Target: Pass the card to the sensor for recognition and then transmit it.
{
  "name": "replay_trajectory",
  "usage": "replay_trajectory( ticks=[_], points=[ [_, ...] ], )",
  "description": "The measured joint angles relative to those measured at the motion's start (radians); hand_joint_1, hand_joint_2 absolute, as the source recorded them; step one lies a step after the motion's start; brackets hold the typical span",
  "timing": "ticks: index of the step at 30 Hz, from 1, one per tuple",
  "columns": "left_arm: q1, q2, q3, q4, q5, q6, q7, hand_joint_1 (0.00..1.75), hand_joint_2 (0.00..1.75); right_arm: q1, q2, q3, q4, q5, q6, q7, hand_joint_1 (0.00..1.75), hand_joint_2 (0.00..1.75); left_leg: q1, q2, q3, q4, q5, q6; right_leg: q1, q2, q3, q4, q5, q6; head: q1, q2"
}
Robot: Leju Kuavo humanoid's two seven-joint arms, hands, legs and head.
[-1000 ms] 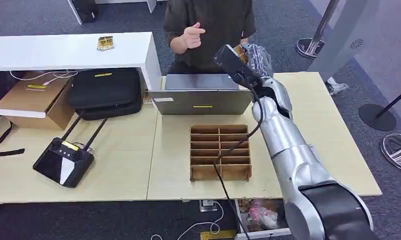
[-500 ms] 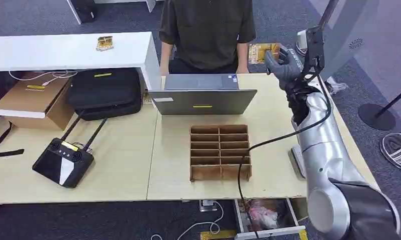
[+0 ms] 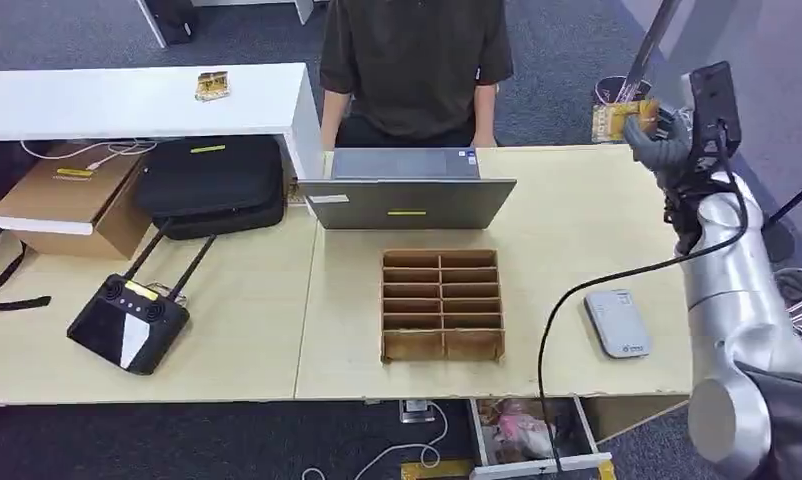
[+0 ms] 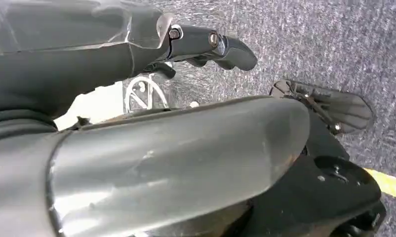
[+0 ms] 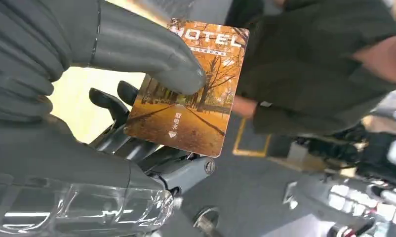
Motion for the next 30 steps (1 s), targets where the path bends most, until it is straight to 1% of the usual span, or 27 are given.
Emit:
replay_trajectory(
  ticks=[2, 7, 11, 15, 20, 30],
  points=[
    [0.0, 0.0, 0.006, 0.0, 0.003, 0.007, 0.0, 0.0, 0.0, 0.03, -0.044, 0.006, 0.015, 0.014, 0.008, 0.002, 1.75, 1.75, 0.0, -0.002, -0.001, 0.0, 0.0, 0.0, 0.0, -0.001, 0.001, 0.0, 0.0, 0.0, 0.001, 0.0],
    [0.0, -0.002, 0.019, 0.0, 0.017, 0.014, 0.0, 0.0, 0.0, 0.147, -0.127, 0.01, 0.036, -0.006, 0.04, -0.014, 1.75, 1.75, 0.0, -0.003, -0.001, 0.0, -0.001, 0.001, 0.0, -0.002, 0.001, 0.0, -0.001, 0.001, 0.0, 0.0],
    [0.0, -0.002, 0.026, 0.0, 0.018, 0.016, -0.007, 0.0, 0.0, 0.273, -0.166, -0.006, 0.017, -0.037, 0.047, -0.02, 1.75, 1.75, 0.0, -0.002, -0.001, 0.0, -0.002, 0.002, 0.0, -0.002, 0.001, 0.0, -0.001, 0.001, 0.0, 0.0],
    [0.0, -0.002, 0.034, 0.0, 0.014, 0.016, -0.007, 0.0, 0.0, 0.371, -0.184, -0.03, -0.017, -0.05, 0.057, -0.017, 1.75, 1.75, 0.0, -0.001, -0.001, 0.0, -0.002, 0.002, 0.0, -0.001, 0.0, 0.0, -0.002, 0.001, 0.0, 0.0],
    [0.0, -0.001, 0.035, 0.0, 0.006, 0.011, -0.007, 0.0, 0.0, 0.446, -0.19, -0.048, -0.051, -0.057, 0.064, -0.016, 1.75, 1.75, 0.0, -0.001, -0.001, -0.001, -0.002, 0.002, 0.0, -0.001, 0.0, 0.0, -0.002, 0.001, 0.0, 0.0],
    [-0.004, 0.001, 0.035, 0.0, -0.01, 0.0, -0.006, 0.0, 0.0, 0.483, -0.19, -0.065, -0.078, -0.047, 0.056, 0.003, 1.75, 1.75, 0.0, -0.001, -0.001, -0.001, -0.002, 0.002, 0.0, -0.001, 0.001, 0.0, -0.002, 0.001, 0.0, 0.0]
  ],
)
